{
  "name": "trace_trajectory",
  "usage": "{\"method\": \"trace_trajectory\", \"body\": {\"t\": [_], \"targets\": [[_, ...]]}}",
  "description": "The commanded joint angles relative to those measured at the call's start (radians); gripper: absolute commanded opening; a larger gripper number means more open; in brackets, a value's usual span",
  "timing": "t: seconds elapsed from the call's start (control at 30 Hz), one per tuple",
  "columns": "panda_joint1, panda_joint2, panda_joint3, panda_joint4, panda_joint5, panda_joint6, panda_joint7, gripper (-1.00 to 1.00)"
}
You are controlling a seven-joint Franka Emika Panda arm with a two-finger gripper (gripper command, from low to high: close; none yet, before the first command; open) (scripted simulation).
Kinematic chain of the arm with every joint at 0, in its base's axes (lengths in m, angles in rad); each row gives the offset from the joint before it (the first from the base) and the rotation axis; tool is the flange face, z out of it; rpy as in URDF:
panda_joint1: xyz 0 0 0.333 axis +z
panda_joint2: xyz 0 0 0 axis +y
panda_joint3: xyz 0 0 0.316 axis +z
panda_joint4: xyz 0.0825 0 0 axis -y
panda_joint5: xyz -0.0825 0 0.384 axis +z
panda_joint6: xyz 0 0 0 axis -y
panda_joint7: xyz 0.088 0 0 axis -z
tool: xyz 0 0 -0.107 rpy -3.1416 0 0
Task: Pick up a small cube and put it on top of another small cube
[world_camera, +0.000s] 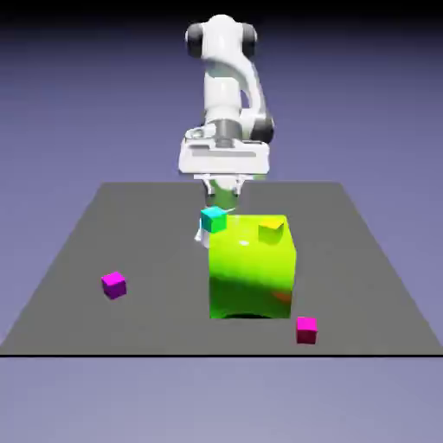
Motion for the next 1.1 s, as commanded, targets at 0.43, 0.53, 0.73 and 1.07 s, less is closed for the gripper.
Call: {"method": "trace_trajectory", "body": {"t": [0.43, 0.53, 0.73, 1.07], "targets": [[-0.432, 0.507, -0.163, 0.006, -0.170, 0.134, 0.242, 0.00], [-0.524, 0.616, -0.198, 0.008, -0.207, 0.163, 0.294, 0.00], [-0.599, 0.833, -0.200, 0.065, -0.224, 0.273, 0.336, 0.00], [-0.598, 0.824, -0.201, 0.062, -0.224, 0.268, 0.335, -1.00]]}}
